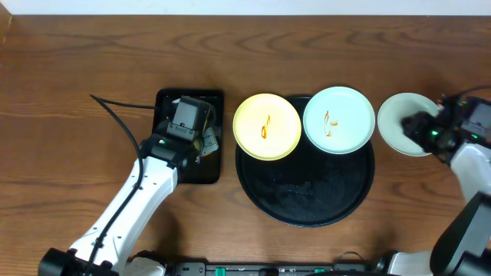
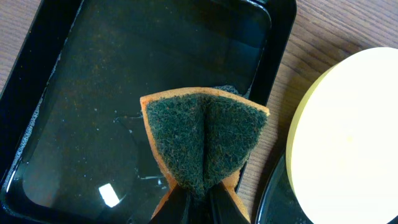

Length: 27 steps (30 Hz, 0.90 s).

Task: Clean dirty plates on tray and stack at the side
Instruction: 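Move the right gripper to grip the yellow plate rim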

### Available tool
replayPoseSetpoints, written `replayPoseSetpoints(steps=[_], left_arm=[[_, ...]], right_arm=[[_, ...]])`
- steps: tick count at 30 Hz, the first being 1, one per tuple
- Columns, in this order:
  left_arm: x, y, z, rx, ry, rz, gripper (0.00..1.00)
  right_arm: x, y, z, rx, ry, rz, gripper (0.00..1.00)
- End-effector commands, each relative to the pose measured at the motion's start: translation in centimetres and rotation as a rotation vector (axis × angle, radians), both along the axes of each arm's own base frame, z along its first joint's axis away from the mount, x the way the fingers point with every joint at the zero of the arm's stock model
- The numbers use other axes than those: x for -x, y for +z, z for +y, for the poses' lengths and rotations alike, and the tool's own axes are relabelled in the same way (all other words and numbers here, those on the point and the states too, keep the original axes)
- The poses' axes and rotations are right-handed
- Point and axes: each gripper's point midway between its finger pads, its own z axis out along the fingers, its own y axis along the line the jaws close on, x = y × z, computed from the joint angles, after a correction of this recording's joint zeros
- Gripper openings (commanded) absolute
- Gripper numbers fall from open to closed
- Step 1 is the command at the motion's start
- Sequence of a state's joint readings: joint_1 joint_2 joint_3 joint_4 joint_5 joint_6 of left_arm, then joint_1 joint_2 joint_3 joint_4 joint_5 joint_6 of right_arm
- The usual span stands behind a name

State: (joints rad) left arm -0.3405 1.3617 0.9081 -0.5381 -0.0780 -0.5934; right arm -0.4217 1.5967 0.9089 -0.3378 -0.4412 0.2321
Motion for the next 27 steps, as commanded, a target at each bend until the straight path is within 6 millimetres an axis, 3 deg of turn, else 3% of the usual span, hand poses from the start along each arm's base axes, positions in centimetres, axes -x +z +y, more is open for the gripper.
replayPoseSetpoints(steps=[1, 4, 7, 13, 19, 27], left_arm=[[0.2, -0.2, 0.4, -0.021, -0.006, 0.002, 0.07], [0.2, -0.2, 0.4, -0.021, -0.006, 0.002, 0.08], [0.2, -0.2, 0.4, -0.021, -0.006, 0.002, 0.07], [0.2, -0.2, 0.4, -0.021, -0.006, 0.002, 0.07], [0.2, -0.2, 0.4, -0.021, -0.006, 0.002, 0.07], [0.2, -0.2, 0.4, -0.022, -0.006, 0.004, 0.07]], right_arm=[[-0.6, 3.5, 7.0, -0.07, 0.234, -0.095, 0.39], [0.5, 3.5, 12.1, -0.087, 0.365, -0.06, 0.44], [2.2, 2.0, 16.3, -0.084, 0.458, 0.025, 0.45], [5.2, -1.9, 21.7, -0.06, 0.495, 0.199, 0.44], [6.2, -4.6, 24.7, -0.043, 0.47, 0.287, 0.43], [5.3, -6.8, 27.5, -0.078, 0.404, 0.292, 0.39]])
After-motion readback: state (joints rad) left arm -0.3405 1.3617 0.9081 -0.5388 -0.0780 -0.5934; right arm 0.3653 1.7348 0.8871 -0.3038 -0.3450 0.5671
